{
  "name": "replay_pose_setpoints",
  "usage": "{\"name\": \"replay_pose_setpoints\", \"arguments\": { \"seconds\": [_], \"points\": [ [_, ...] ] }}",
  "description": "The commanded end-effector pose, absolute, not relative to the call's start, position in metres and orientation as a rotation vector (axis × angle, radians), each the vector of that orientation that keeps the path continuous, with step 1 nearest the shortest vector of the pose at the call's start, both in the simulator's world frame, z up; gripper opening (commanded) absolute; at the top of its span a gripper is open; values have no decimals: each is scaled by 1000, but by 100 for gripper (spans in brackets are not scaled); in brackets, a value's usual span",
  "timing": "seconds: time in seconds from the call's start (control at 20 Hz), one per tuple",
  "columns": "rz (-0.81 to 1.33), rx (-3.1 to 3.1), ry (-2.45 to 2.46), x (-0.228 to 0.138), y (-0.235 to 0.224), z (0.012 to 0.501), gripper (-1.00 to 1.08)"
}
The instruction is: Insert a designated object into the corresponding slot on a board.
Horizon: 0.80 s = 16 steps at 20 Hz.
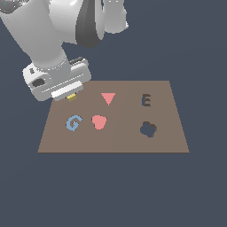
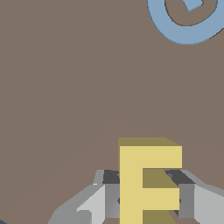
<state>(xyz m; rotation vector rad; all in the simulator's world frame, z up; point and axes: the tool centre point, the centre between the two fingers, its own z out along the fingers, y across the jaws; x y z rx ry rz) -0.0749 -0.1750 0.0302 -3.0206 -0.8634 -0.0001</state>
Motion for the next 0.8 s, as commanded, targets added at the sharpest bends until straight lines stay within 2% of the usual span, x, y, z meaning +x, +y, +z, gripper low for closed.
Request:
{"name": "replay_pose_setpoints", "arguments": {
  "seconds": [0.0,0.35,0.75],
  "points": [
    [0,-3020,-865,-75,-175,30,-100],
    [0,-2993,-955,-65,-172,30,-100],
    [-1,-2892,-1229,-37,-161,31,-100]
  ]
}}
